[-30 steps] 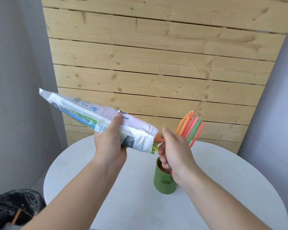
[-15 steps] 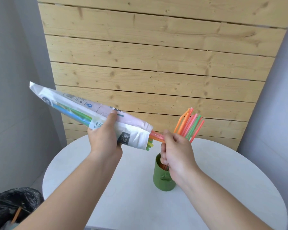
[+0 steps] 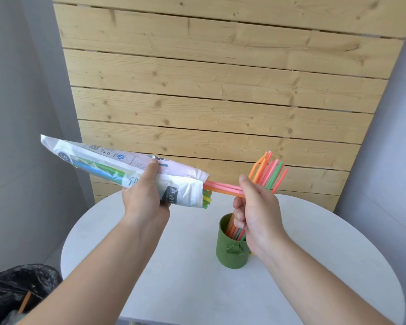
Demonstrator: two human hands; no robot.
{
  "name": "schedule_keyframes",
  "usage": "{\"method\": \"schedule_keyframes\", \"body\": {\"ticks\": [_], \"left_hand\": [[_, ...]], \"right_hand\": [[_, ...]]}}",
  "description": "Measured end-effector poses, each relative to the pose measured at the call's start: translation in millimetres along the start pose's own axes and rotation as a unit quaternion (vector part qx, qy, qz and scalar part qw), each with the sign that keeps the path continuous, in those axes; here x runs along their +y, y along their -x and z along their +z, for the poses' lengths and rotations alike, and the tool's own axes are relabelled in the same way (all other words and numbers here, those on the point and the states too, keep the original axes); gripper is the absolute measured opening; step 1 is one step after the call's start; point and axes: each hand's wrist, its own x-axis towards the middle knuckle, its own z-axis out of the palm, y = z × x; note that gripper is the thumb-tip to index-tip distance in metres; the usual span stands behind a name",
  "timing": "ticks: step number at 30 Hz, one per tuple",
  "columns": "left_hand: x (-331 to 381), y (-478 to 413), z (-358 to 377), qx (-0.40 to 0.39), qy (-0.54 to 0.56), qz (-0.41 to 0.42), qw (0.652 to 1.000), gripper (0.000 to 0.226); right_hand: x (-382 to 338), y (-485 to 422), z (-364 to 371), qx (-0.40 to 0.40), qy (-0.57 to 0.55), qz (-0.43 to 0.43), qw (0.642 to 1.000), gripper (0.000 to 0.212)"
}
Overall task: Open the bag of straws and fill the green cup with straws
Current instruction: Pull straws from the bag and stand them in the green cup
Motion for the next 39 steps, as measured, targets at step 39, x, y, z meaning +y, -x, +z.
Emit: {"method": "schedule_keyframes", "body": {"ticks": [39], "left_hand": [[-5, -38, -21, 0.004, 0.016, -0.038, 0.999, 0.047]], "right_hand": [[-105, -39, -117, -0.063, 0.211, -0.092, 0.971, 0.020]]}}
